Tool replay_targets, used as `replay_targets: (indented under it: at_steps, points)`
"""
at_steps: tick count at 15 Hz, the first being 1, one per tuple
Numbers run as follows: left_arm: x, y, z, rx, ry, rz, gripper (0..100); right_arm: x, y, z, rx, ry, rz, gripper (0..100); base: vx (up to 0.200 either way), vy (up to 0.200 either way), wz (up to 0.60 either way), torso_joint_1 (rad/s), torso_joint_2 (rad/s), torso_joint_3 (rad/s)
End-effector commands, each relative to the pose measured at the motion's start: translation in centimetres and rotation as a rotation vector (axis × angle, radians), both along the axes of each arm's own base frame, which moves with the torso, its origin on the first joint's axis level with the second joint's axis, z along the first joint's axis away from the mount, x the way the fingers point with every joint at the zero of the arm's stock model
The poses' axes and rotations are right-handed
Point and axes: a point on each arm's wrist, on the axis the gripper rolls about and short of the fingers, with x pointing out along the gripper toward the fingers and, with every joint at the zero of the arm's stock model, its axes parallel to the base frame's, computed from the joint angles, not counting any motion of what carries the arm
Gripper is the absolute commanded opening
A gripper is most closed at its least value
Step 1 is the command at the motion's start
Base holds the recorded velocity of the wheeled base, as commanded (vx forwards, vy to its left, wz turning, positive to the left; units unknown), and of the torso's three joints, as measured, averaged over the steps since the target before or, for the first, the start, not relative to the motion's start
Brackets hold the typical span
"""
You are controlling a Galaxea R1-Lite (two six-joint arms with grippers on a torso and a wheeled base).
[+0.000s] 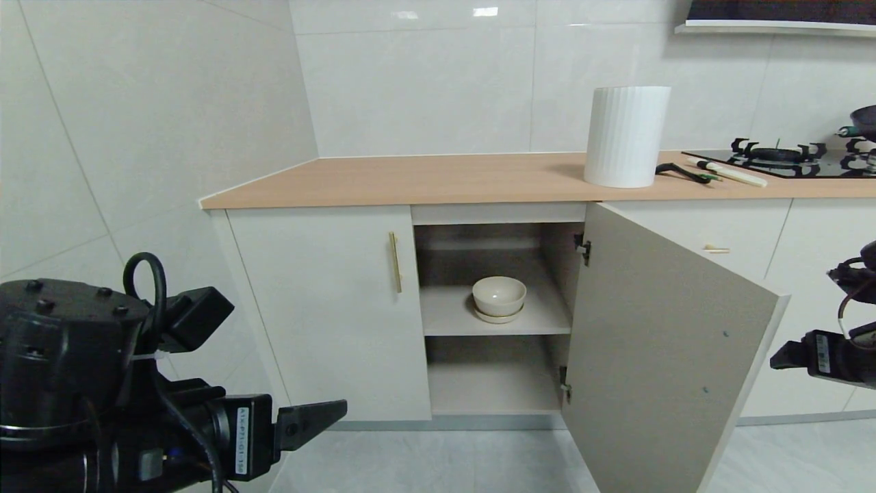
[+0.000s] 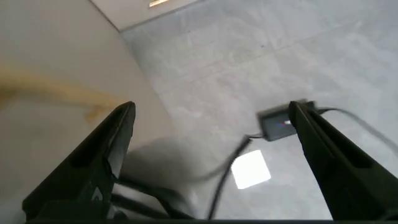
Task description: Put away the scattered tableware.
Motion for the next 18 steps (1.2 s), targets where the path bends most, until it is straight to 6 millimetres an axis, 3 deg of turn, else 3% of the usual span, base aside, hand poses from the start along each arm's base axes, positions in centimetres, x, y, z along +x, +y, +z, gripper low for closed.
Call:
replay_targets:
  at_steps: [1, 4, 10, 16, 18]
  points:
    - [-0.1, 0.1, 0.1, -0.004, -0.004, -0.001, 100, 2.0, -0.4, -2.4, 0.03, 0.046, -0.026, 100, 0.0, 0.0, 0.0, 0.0, 0.0, 0.0]
    - [-0.1, 0.0, 0.0, -0.002, -0.002, -0.001, 100, 3.4, 0.1, -3.7, 0.115, 0.006, -0.033, 100, 0.0, 0.0, 0.0, 0.0, 0.0, 0.0]
    - [-0.1, 0.0, 0.2, -0.006, -0.008, -0.001, 100, 3.5, 1.5, -4.0, 0.194, 0.012, 0.036, 100, 0.0, 0.0, 0.0, 0.0, 0.0, 0.0]
    - [0.2, 0.7, 0.9, -0.018, -0.035, 0.041, 100, 3.3, 10.1, -4.7, 0.23, 0.058, 0.3, 100, 0.0, 0.0, 0.0, 0.0, 0.0, 0.0]
    - [0.5, 0.9, 1.2, -0.021, -0.043, 0.055, 100, 4.5, 12.8, -4.9, 0.232, 0.034, 0.384, 100, 0.0, 0.0, 0.0, 0.0, 0.0, 0.0]
